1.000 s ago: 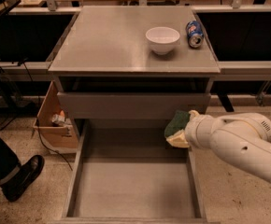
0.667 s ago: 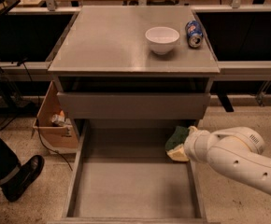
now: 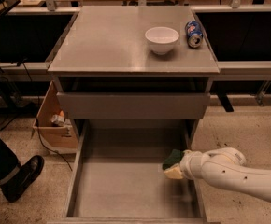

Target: Place sponge into middle drawer

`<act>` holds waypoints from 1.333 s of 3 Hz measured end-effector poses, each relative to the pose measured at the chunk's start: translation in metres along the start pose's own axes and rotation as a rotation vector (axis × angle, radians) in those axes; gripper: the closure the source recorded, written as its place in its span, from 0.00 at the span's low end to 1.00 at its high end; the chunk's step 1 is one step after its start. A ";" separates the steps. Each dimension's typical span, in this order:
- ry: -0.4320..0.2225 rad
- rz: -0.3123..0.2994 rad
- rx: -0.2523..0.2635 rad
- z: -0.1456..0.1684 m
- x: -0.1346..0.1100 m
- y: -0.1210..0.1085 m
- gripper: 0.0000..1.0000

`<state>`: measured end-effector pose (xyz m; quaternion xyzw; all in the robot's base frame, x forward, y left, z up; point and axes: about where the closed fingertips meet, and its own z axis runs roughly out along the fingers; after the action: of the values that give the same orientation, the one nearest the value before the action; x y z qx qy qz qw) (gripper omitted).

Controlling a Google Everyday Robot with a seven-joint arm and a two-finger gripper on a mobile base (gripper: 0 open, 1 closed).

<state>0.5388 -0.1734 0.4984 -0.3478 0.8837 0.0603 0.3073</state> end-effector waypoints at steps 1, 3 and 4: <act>0.000 0.055 -0.072 0.042 0.018 0.022 1.00; -0.009 0.134 -0.180 0.100 0.035 0.054 0.97; -0.013 0.149 -0.206 0.110 0.037 0.058 0.74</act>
Offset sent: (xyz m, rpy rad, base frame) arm -0.0024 0.0411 -0.1170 0.1800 0.1560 -0.0084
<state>0.5354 -0.1158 0.3823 -0.3107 0.8941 0.1757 0.2705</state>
